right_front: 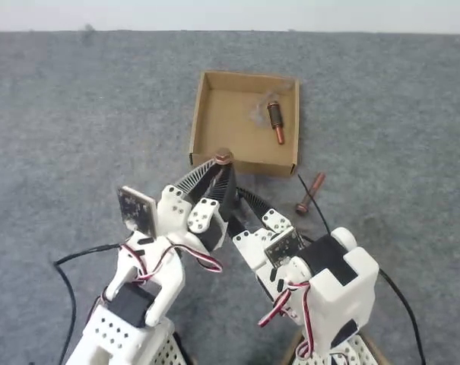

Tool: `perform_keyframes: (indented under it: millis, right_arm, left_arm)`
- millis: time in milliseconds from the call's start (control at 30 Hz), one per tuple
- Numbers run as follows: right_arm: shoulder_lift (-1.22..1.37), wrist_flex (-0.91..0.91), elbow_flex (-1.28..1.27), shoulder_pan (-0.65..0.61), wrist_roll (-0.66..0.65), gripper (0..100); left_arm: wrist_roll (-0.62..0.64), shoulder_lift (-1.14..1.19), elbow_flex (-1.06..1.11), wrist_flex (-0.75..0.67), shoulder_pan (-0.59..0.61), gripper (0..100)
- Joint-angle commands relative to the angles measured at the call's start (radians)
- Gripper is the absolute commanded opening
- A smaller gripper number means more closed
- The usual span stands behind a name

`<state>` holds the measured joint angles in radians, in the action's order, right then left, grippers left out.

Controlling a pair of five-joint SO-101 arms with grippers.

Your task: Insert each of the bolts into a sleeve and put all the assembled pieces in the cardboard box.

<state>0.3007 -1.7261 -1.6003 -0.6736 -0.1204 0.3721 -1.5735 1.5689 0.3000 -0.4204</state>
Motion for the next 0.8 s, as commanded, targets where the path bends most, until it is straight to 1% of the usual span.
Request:
perform_keyframes:
  millis: [0, 300, 767]
  right_arm:
    - [-0.013, -0.031, -0.015, 0.013, 0.012, 0.6]
    - [-0.013, -0.031, -0.014, 0.018, 0.012, 0.6]
    - [-0.128, -0.008, -0.052, 0.047, 0.014, 0.6]
  left_arm:
    - [-0.032, -0.017, -0.008, -0.035, 0.009, 1]
    - [-0.032, 0.091, -0.002, -0.15, 0.009, 1]
    - [-0.034, 0.101, 0.03, -0.152, 0.009, 1]
